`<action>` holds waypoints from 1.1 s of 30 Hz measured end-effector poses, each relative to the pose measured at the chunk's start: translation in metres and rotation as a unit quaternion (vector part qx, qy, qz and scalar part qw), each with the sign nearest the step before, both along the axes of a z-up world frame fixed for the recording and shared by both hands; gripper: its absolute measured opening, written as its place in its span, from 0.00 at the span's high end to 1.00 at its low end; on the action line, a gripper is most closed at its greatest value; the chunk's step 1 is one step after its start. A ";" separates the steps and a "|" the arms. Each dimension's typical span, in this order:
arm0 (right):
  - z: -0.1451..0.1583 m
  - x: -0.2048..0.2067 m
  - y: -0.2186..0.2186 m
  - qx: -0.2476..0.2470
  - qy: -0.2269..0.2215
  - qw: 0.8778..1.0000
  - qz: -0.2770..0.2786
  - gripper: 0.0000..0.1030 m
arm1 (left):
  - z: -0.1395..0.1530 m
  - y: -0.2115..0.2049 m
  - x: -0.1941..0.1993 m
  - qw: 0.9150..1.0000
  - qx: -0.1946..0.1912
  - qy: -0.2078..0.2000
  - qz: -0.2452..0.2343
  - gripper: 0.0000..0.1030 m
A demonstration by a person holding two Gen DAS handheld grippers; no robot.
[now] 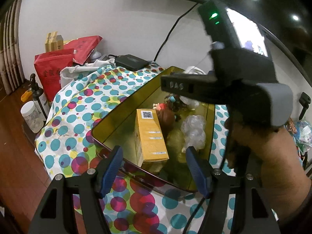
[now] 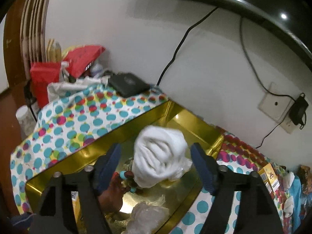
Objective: Organize objects
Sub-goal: 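Carry the rolled white towel into the gold tin and open the right gripper, then grasp the red barcode box with the left gripper while the right gripper reaches the rolled sock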
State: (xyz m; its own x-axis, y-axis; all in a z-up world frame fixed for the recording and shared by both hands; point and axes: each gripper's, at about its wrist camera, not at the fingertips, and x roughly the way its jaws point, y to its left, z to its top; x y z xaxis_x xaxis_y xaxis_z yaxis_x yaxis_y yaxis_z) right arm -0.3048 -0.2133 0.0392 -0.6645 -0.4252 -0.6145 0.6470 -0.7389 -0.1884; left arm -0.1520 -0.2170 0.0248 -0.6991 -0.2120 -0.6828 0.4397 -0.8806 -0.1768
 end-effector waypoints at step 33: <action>-0.058 -0.088 0.369 0.006 -0.071 0.939 -0.336 0.08 | -0.009 0.194 -0.172 0.956 -0.111 0.012 -0.272 0.33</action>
